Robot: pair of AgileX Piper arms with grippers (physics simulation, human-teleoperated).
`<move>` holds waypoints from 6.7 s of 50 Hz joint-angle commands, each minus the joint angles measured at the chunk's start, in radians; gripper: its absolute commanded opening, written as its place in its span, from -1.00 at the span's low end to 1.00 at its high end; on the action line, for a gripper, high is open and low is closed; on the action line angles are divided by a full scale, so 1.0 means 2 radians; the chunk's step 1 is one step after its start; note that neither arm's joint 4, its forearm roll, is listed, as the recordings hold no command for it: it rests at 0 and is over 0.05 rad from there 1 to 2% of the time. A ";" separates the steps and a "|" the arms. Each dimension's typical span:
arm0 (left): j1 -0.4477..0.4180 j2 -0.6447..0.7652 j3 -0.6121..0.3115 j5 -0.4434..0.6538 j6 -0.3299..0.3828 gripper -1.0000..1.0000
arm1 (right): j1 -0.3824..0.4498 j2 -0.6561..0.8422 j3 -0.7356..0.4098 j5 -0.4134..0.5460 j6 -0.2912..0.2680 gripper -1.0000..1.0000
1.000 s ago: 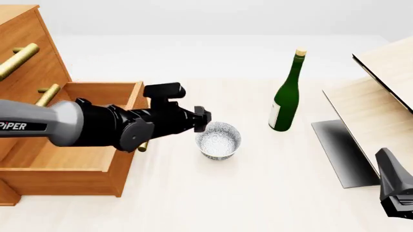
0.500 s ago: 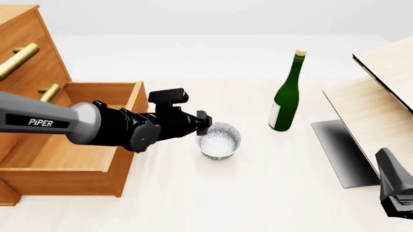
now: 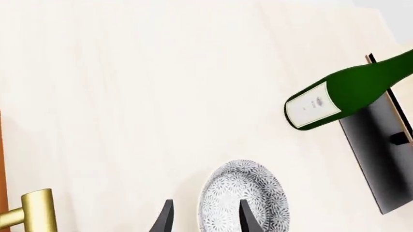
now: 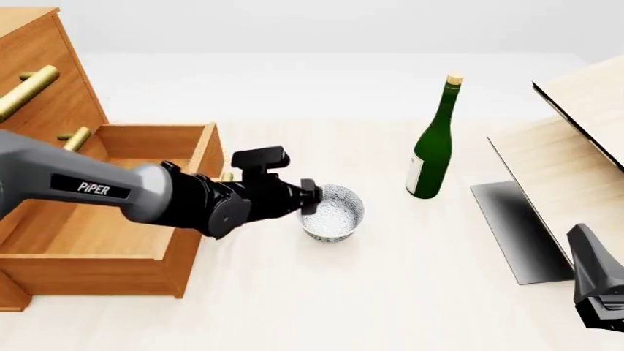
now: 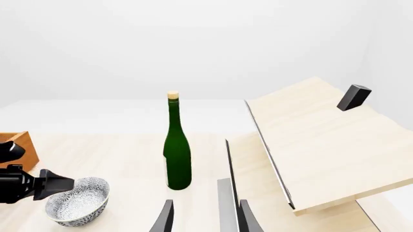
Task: Put the bowl in the bottom drawer of the cabinet and close it.
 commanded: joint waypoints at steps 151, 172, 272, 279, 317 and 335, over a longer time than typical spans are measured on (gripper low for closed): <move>0.095 -0.339 0.132 0.071 0.116 -1.00 | 0.000 0.000 0.000 0.000 0.000 1.00; 0.152 -0.417 0.153 0.112 0.127 -1.00 | 0.000 0.000 0.000 0.000 0.000 1.00; 0.359 -0.292 0.221 -0.034 0.222 -1.00 | 0.000 0.000 0.000 0.000 0.000 1.00; 0.360 -0.275 0.226 -0.042 0.223 -1.00 | 0.000 0.000 0.000 0.000 0.000 1.00; 0.371 -0.236 0.237 -0.071 0.237 -1.00 | 0.000 0.000 0.000 0.000 0.000 1.00; 0.383 -0.214 0.245 -0.088 0.241 -1.00 | 0.000 0.000 0.000 0.000 0.000 1.00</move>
